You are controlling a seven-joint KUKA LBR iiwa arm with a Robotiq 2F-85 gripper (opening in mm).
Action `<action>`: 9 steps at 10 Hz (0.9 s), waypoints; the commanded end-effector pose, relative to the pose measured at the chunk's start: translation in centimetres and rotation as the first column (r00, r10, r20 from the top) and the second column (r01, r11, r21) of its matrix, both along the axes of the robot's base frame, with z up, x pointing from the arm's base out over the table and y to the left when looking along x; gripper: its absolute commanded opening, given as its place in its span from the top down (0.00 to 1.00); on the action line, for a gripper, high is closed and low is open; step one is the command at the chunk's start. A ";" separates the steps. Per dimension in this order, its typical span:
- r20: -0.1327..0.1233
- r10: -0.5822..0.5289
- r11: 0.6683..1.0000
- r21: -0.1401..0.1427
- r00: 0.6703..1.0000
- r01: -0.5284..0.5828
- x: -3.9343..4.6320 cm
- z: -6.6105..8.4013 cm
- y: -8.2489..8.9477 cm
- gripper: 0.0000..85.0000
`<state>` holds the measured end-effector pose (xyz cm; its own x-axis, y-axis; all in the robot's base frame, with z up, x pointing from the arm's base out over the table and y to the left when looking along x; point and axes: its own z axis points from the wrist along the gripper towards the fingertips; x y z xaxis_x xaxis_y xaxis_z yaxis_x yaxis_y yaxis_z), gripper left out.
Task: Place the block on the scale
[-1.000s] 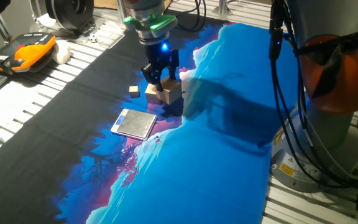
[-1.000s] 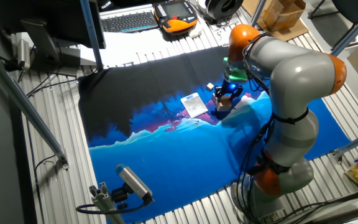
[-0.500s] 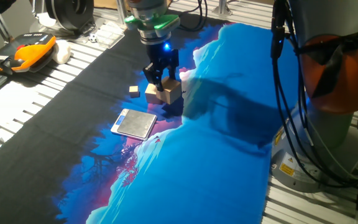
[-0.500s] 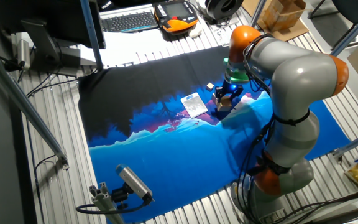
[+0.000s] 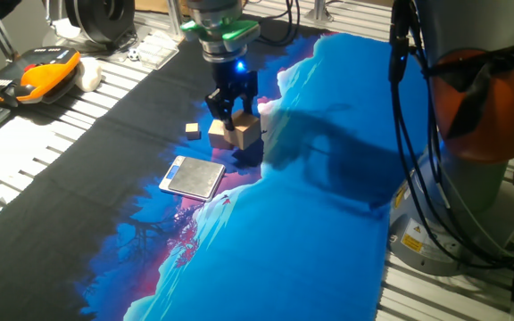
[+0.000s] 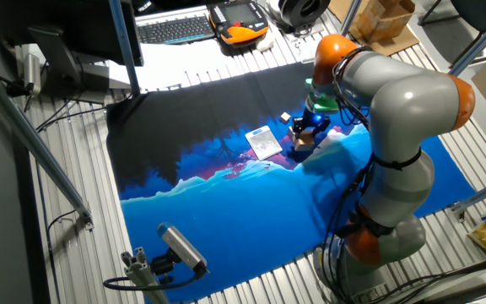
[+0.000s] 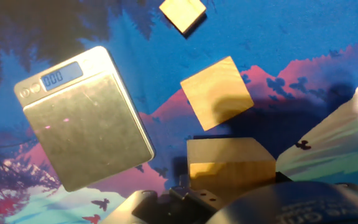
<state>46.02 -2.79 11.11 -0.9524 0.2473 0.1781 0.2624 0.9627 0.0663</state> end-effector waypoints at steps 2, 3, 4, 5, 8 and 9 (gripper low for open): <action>-0.016 -0.052 0.998 0.033 0.998 0.053 0.89 1.1 2.5 1.00; -0.017 -0.059 0.998 0.021 0.998 0.060 1.12 1.9 3.6 1.00; -0.018 -0.093 0.995 0.029 0.996 0.093 1.42 2.3 5.0 1.00; -0.016 -0.121 0.992 0.031 0.993 0.121 1.71 2.6 6.3 1.00; 0.026 -0.184 0.983 0.007 0.983 0.183 2.57 1.6 9.0 1.00; 0.033 -0.201 0.980 0.002 0.979 0.201 3.09 1.2 9.3 1.00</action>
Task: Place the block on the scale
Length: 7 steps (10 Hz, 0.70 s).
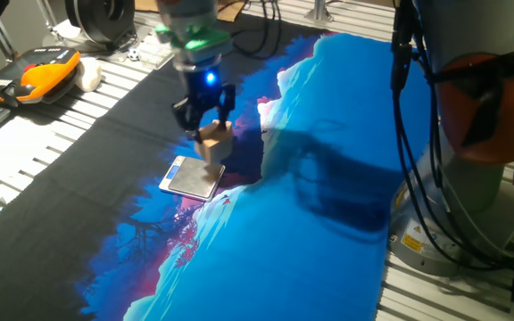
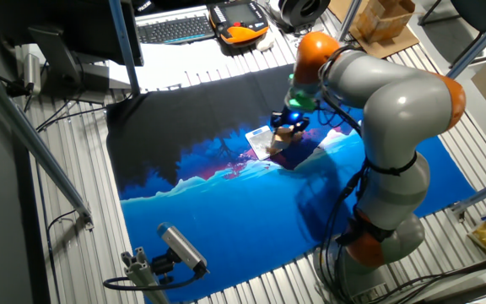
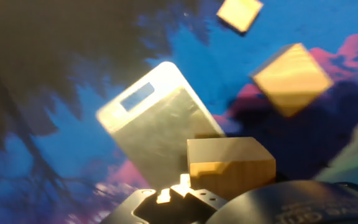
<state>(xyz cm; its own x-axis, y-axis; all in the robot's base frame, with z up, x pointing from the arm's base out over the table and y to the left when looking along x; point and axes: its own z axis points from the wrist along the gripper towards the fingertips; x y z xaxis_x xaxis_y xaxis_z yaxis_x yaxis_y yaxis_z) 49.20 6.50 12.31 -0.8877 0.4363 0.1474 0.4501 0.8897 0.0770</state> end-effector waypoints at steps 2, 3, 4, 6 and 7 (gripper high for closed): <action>0.000 -0.017 1.000 0.003 1.000 0.017 0.79 -0.5 0.3 1.00; -0.001 -0.029 1.000 0.002 1.000 0.029 1.05 -1.0 0.5 1.00; -0.001 -0.050 0.999 0.000 0.999 0.050 1.19 -1.6 1.1 1.00; 0.010 -0.064 0.998 -0.013 0.998 0.064 1.56 -2.7 2.0 1.00; 0.010 -0.057 0.998 -0.022 0.998 0.057 1.85 -3.2 1.8 1.00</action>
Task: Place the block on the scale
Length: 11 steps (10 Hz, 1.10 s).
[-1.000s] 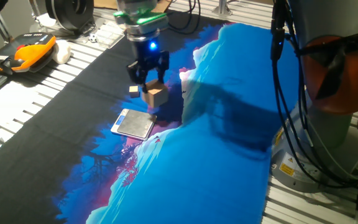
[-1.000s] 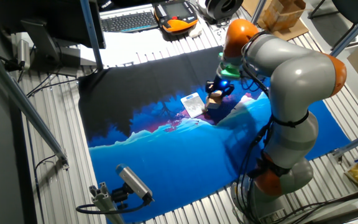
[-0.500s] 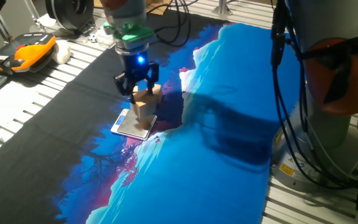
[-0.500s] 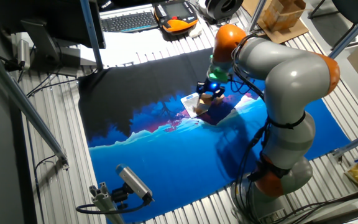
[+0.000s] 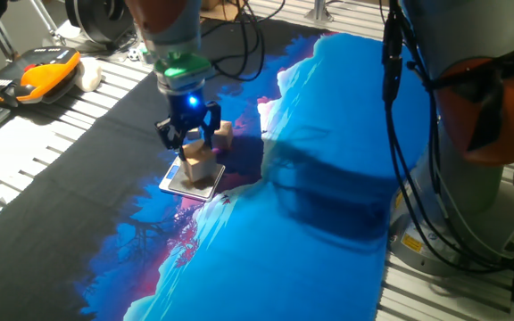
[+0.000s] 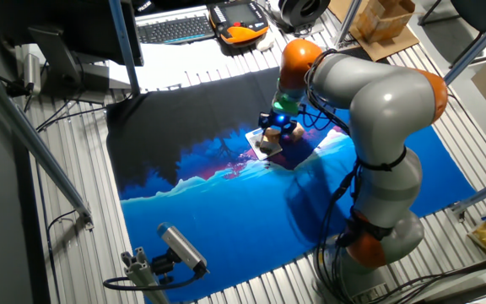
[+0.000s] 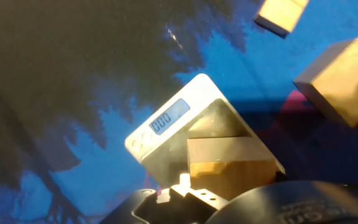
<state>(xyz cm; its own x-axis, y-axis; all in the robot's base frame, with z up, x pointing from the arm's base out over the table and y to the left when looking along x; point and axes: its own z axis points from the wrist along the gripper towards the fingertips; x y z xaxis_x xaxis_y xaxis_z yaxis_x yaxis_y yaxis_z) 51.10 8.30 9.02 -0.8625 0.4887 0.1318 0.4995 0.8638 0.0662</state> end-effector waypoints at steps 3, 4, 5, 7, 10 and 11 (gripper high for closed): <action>-0.007 -0.015 1.000 0.021 1.000 0.015 0.17 -0.4 0.3 1.00; -0.009 -0.029 0.999 0.033 1.000 0.029 0.02 -0.5 0.6 1.00; -0.009 -0.031 0.999 0.030 0.999 0.032 -0.04 -0.7 0.8 1.00; -0.006 -0.029 0.999 0.012 1.000 0.029 -0.15 -0.8 1.0 1.00; -0.001 -0.045 0.999 0.013 0.999 0.045 -0.17 -0.6 1.3 0.80; 0.001 -0.048 0.999 0.010 0.999 0.048 -0.18 -0.6 1.4 0.80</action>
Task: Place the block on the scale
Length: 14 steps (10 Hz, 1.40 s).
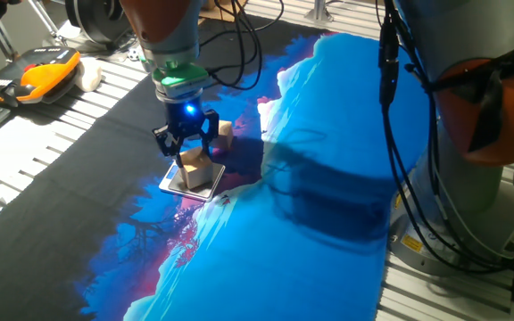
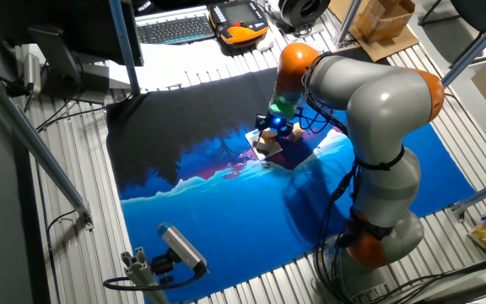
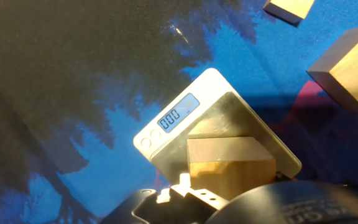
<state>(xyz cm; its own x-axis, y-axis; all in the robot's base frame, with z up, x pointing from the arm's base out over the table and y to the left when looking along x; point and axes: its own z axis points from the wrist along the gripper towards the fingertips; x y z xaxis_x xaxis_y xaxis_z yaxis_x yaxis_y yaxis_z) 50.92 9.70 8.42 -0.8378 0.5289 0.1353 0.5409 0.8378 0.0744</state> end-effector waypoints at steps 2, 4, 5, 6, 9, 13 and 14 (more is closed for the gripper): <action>0.004 0.001 1.000 -0.018 1.000 -0.001 0.05 0.0 -0.1 0.60; 0.006 0.001 1.000 -0.022 1.000 -0.001 0.13 0.0 -0.1 0.60; 0.008 -0.002 1.000 -0.024 1.000 0.002 0.14 0.0 -0.1 0.60; 0.008 -0.006 1.000 -0.024 1.000 0.006 0.16 0.0 -0.1 0.60; 0.020 -0.025 0.999 -0.031 0.999 0.025 0.18 -0.1 -0.1 0.40; 0.031 -0.043 0.998 -0.036 0.999 0.044 0.19 -0.1 -0.1 0.20; 0.032 -0.043 0.998 -0.040 0.999 0.044 0.20 -0.1 -0.1 0.20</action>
<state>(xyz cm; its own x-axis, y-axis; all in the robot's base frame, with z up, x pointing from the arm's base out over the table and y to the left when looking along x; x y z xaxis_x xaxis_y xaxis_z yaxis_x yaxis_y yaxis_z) 51.13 9.58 8.34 -0.8184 0.5681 0.0867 0.5734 0.8173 0.0569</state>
